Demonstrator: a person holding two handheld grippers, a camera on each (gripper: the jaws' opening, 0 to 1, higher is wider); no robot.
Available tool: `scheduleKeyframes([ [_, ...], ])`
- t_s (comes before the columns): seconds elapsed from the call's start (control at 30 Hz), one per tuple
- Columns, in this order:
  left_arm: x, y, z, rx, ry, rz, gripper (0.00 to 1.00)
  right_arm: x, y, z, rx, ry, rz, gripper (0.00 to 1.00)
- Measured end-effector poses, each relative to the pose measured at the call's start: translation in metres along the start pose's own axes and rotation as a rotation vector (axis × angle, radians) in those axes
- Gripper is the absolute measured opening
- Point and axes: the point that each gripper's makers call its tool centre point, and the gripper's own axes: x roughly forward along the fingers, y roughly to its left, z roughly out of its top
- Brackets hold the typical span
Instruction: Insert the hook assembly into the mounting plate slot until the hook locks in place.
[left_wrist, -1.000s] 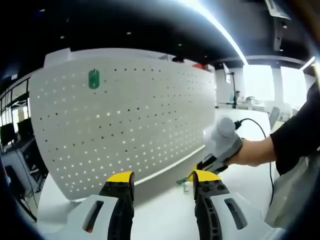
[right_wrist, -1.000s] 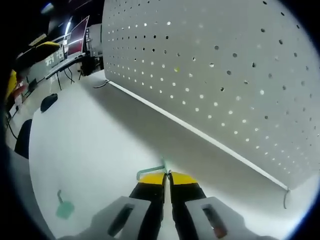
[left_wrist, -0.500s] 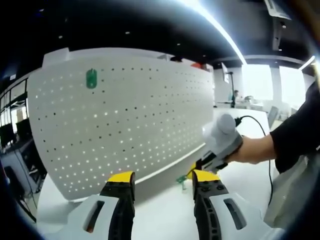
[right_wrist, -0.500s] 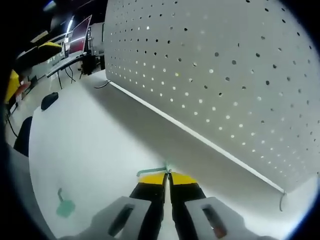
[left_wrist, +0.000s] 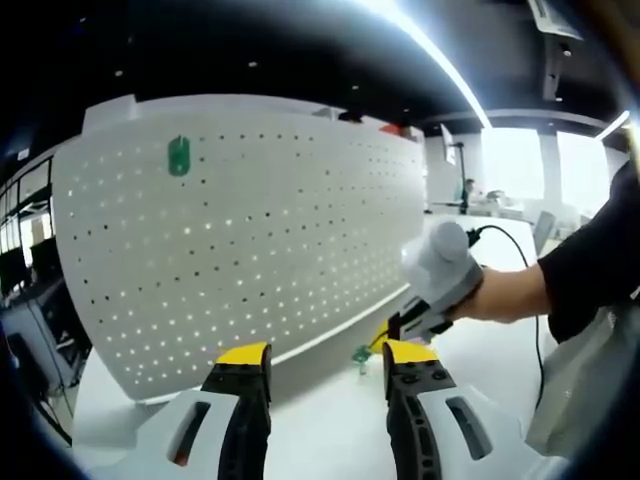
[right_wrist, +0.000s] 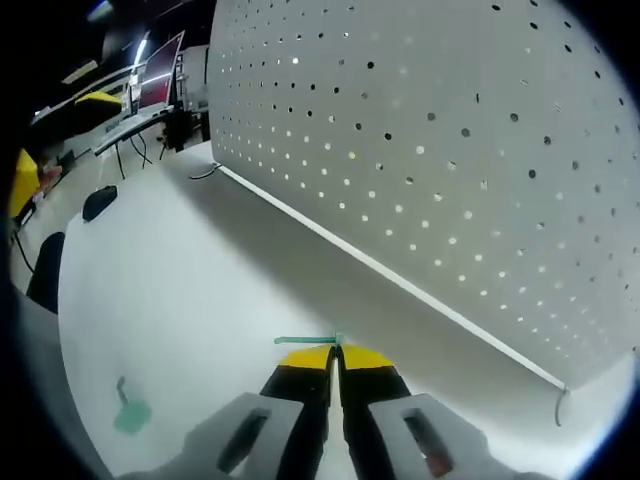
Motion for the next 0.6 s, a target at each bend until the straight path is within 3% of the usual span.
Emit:
scheduleKeyframes([
  [0.6,0.002,-0.008,-0.003,0.016,0.014,-0.028,0.44,-0.018,0.002,0.014,0.044,-0.038,0.030,0.00],
])
